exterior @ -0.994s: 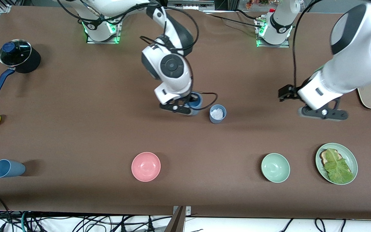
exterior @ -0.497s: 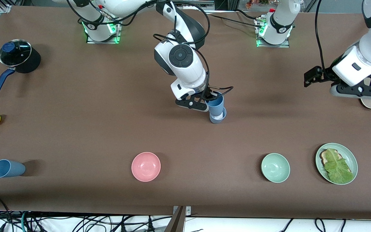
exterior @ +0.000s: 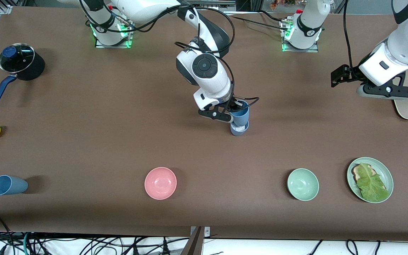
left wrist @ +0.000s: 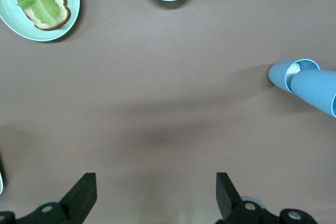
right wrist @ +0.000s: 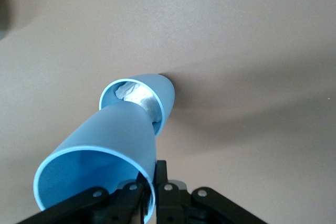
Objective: Stack blue cups with both arms
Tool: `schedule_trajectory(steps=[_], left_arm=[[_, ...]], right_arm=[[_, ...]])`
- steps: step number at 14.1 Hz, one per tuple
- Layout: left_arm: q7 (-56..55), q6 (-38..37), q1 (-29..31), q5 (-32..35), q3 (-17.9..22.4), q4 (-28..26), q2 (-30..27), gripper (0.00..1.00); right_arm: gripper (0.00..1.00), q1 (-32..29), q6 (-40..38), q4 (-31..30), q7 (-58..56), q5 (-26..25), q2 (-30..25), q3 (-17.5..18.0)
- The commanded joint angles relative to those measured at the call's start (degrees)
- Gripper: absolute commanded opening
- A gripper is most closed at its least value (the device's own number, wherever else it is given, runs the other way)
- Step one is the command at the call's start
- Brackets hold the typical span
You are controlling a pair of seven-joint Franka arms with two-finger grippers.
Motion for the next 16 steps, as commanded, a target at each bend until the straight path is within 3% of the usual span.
schedule_trajectory(steps=[1, 10, 11, 12, 13, 14, 16], left_arm=[[1.1, -0.5, 0.5, -0.5, 0.2, 0.5, 0.2, 1.00], [1.1, -0.6, 0.5, -0.4, 0.2, 0.8, 0.3, 1.00], [1.1, -0.6, 0.5, -0.4, 0.2, 0.8, 0.3, 1.00], [1.1, -0.6, 0.5, -0.4, 0.2, 0.8, 0.3, 1.00], [1.1, -0.6, 0.5, -0.4, 0.2, 0.8, 0.3, 1.00], [1.1, -0.6, 0.5, -0.4, 0.2, 0.8, 0.3, 1.00], [1.1, -0.6, 0.5, -0.4, 0.2, 0.8, 0.3, 1.00]], right_arm=[[0.00, 0.6, -0.2, 2.4, 0.5, 1.1, 1.4, -0.6], [0.00, 0.4, 0.7, 2.4, 0.0, 1.0, 2.8, -0.8], [0.23, 0.4, 1.0, 2.4, 0.3, 1.0, 3.0, -0.9], [0.52, 0.3, 1.7, 2.4, 0.2, 1.0, 3.1, -1.0], [0.63, -0.2, 2.1, 2.4, -0.2, 1.0, 3.1, -1.0], [0.81, -0.2, 2.8, 2.4, -0.2, 0.9, 3.2, -1.0], [0.89, -0.2, 4.2, 2.4, -0.1, 0.9, 3.4, -1.0]])
